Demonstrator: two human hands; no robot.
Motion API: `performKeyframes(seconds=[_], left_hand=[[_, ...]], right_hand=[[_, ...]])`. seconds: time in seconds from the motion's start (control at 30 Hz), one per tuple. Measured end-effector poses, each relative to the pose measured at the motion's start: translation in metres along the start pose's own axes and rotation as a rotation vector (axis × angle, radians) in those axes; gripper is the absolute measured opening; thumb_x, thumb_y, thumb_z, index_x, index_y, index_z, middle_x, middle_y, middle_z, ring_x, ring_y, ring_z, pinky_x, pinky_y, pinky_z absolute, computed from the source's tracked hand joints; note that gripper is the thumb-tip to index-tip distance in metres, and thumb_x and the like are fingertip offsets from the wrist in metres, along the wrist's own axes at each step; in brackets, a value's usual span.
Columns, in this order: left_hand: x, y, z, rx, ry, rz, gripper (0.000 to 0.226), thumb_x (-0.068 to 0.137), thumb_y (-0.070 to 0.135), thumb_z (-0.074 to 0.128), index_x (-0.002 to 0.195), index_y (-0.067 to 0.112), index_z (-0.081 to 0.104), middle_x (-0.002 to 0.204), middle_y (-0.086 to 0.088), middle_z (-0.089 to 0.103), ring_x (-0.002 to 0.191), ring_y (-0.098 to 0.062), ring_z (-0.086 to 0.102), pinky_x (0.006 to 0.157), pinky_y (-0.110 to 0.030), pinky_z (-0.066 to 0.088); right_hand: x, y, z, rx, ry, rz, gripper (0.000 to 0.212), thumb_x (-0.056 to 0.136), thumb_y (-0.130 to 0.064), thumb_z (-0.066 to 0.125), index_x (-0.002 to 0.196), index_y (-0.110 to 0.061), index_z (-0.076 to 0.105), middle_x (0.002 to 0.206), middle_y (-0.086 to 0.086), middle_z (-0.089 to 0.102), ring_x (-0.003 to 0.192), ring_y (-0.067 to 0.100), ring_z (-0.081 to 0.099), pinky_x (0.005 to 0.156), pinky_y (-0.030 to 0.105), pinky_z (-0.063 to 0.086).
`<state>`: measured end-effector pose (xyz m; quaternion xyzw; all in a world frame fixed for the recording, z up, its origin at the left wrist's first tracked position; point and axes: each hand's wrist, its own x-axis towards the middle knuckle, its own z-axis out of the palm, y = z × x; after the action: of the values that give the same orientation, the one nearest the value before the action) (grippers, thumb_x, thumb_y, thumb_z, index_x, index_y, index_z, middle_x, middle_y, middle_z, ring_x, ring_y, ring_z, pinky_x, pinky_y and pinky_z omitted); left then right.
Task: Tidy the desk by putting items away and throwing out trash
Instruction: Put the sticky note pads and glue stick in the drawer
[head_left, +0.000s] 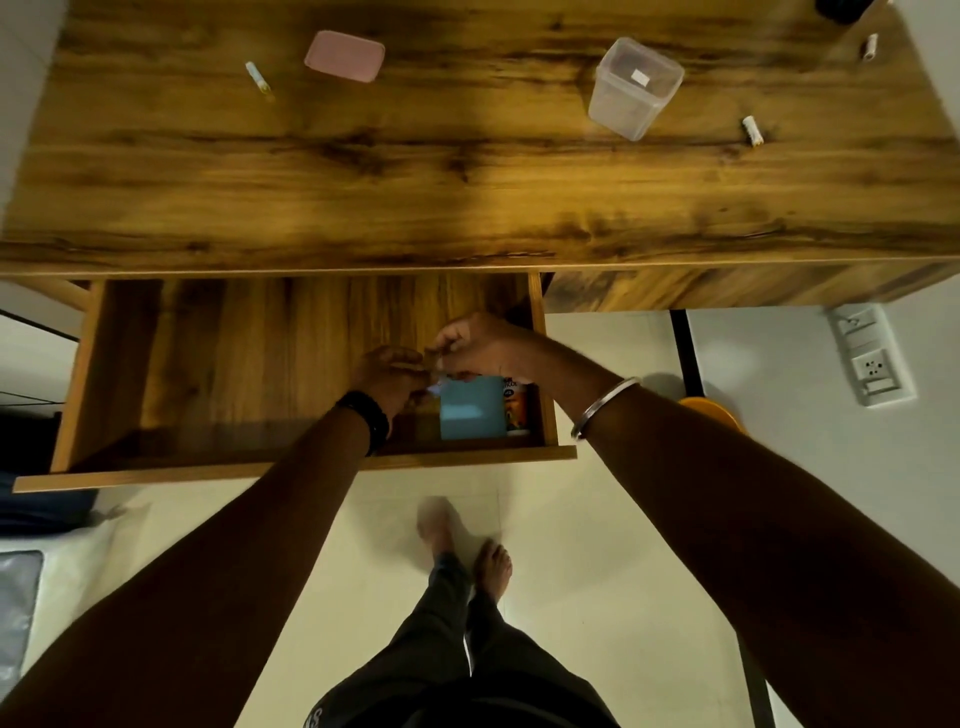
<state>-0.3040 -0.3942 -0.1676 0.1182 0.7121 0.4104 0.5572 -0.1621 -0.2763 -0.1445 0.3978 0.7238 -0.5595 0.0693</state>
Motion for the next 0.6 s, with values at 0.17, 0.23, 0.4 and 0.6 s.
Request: performKeyframes(seconds=[0.17, 0.23, 0.4, 0.6], left_hand=[[-0.009, 0.000, 0.003, -0.190, -0.096, -0.021, 0.024, 0.082, 0.006, 0.077, 0.103, -0.002, 0.068, 0.083, -0.011, 0.073, 0.069, -0.021, 0.065, 0.057, -0.026, 0.055], [-0.010, -0.002, 0.003, -0.217, -0.110, -0.037, 0.015, 0.087, 0.002, 0.071, 0.101, 0.000, 0.066, 0.087, -0.014, 0.073, 0.073, -0.023, 0.070, 0.059, -0.028, 0.059], [-0.011, -0.007, 0.004, 0.044, -0.013, -0.082, 0.013, 0.090, -0.002, 0.066, 0.101, 0.005, 0.067, 0.092, -0.019, 0.072, 0.075, -0.026, 0.071, 0.066, -0.038, 0.063], [-0.017, -0.001, 0.006, 0.154, 0.024, -0.029, 0.011, 0.090, -0.001, 0.063, 0.090, 0.010, 0.067, 0.076, -0.014, 0.070, 0.057, -0.017, 0.068, 0.059, -0.033, 0.058]], right_hand=[[0.000, 0.001, -0.002, 0.034, -0.063, 0.019, 0.034, 0.085, -0.005, 0.083, 0.118, -0.006, 0.072, 0.109, 0.012, 0.076, 0.095, 0.018, 0.074, 0.076, 0.024, 0.060], [-0.003, 0.004, -0.006, -0.019, -0.095, 0.049, 0.034, 0.085, -0.008, 0.083, 0.117, -0.007, 0.072, 0.107, 0.008, 0.075, 0.096, 0.019, 0.074, 0.075, 0.024, 0.061], [-0.010, 0.022, 0.003, -0.538, -0.236, 0.126, 0.032, 0.085, -0.016, 0.084, 0.115, -0.017, 0.075, 0.102, -0.003, 0.068, 0.090, 0.015, 0.065, 0.075, 0.028, 0.059], [0.007, 0.052, 0.023, -0.594, -0.260, 0.214, 0.022, 0.068, -0.001, 0.084, 0.084, -0.014, 0.075, 0.102, 0.014, 0.073, 0.087, 0.033, 0.072, 0.075, 0.043, 0.065]])
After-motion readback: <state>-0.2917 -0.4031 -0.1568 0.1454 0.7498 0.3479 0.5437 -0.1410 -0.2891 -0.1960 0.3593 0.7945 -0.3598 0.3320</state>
